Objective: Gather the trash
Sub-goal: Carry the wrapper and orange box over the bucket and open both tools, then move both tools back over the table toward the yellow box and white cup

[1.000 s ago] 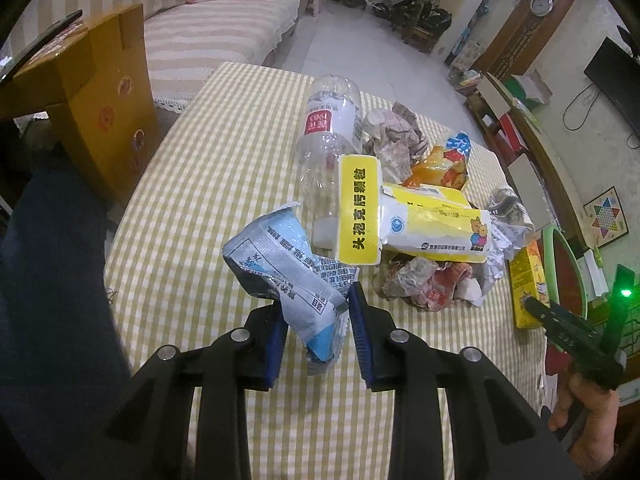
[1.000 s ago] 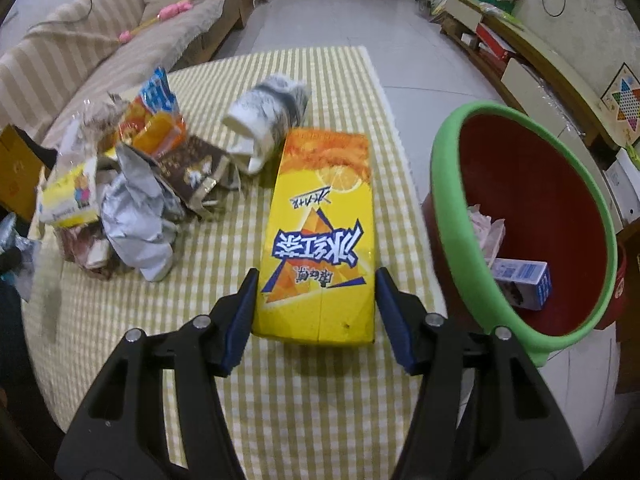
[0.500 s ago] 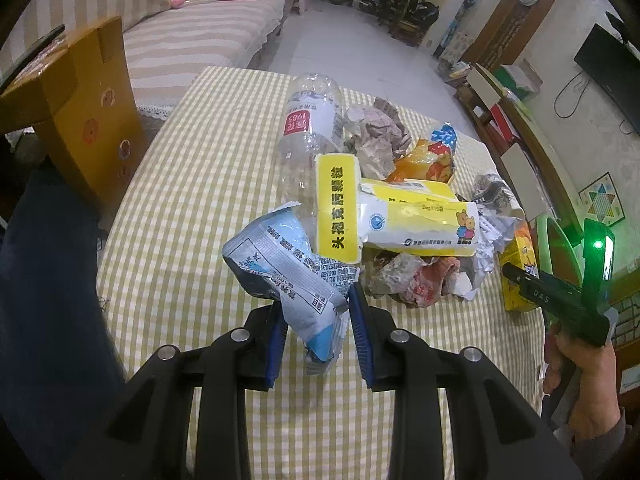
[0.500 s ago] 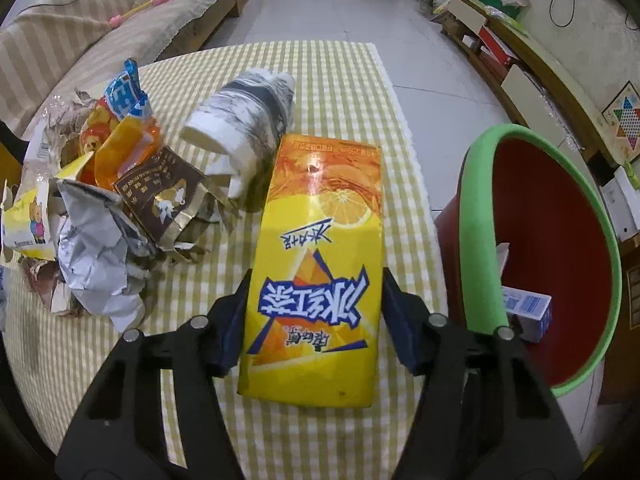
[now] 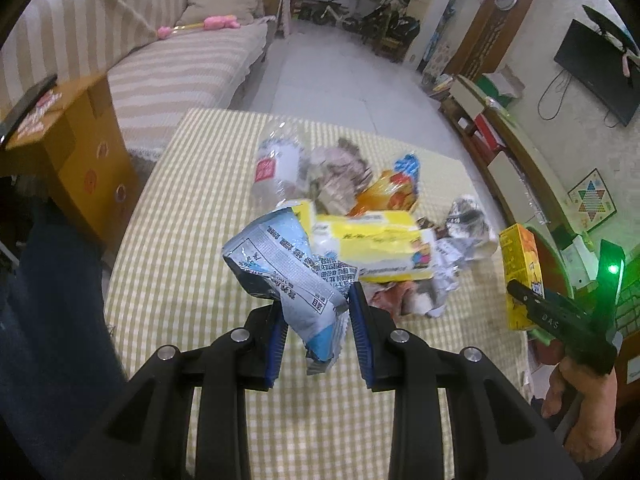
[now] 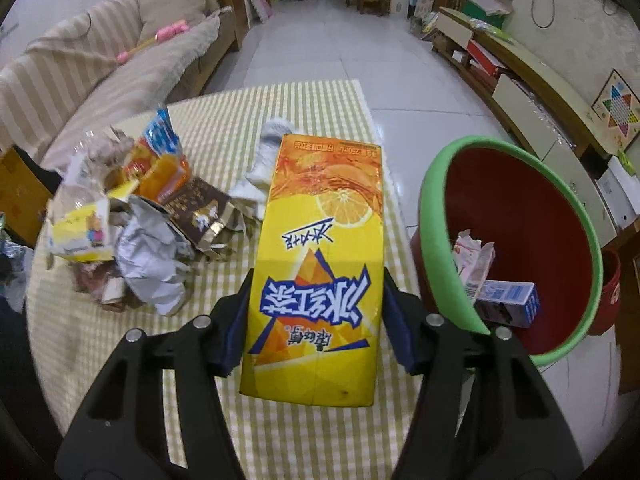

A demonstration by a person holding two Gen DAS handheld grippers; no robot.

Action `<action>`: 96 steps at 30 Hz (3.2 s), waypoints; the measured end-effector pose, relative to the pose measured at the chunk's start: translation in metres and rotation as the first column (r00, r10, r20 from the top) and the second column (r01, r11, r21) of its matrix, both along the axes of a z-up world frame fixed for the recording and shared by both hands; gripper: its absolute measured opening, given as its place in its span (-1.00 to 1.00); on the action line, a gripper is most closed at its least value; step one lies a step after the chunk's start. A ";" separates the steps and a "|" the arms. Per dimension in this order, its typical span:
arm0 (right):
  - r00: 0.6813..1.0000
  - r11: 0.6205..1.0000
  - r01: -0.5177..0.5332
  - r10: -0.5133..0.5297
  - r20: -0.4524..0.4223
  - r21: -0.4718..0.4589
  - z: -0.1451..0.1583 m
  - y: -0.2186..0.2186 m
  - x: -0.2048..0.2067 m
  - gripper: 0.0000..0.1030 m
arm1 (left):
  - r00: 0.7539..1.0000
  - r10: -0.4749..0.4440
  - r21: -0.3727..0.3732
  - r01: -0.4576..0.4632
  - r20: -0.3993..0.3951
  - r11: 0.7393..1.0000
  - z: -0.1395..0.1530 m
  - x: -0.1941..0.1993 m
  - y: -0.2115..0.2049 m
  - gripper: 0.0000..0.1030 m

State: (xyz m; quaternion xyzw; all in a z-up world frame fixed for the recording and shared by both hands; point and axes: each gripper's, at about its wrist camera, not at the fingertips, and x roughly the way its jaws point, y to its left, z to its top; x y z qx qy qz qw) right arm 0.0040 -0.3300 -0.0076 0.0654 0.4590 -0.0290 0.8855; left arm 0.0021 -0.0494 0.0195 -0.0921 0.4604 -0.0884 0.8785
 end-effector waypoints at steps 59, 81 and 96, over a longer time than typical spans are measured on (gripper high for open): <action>0.958 0.963 0.265 -0.269 0.098 0.055 0.038 -0.205 -0.031 0.20 | 0.808 -0.589 -0.204 0.577 0.004 0.791 0.042 0.070 -0.380 0.27; 0.967 0.980 0.200 -0.198 0.163 0.000 0.060 -0.144 -0.027 0.91 | 0.904 -0.422 -0.161 0.428 0.072 0.890 0.066 0.074 -0.255 0.84; 0.989 0.999 0.037 -0.039 0.146 0.018 0.050 -0.039 0.007 0.90 | 0.966 -0.249 -0.115 0.256 0.069 0.960 0.059 0.065 -0.102 0.84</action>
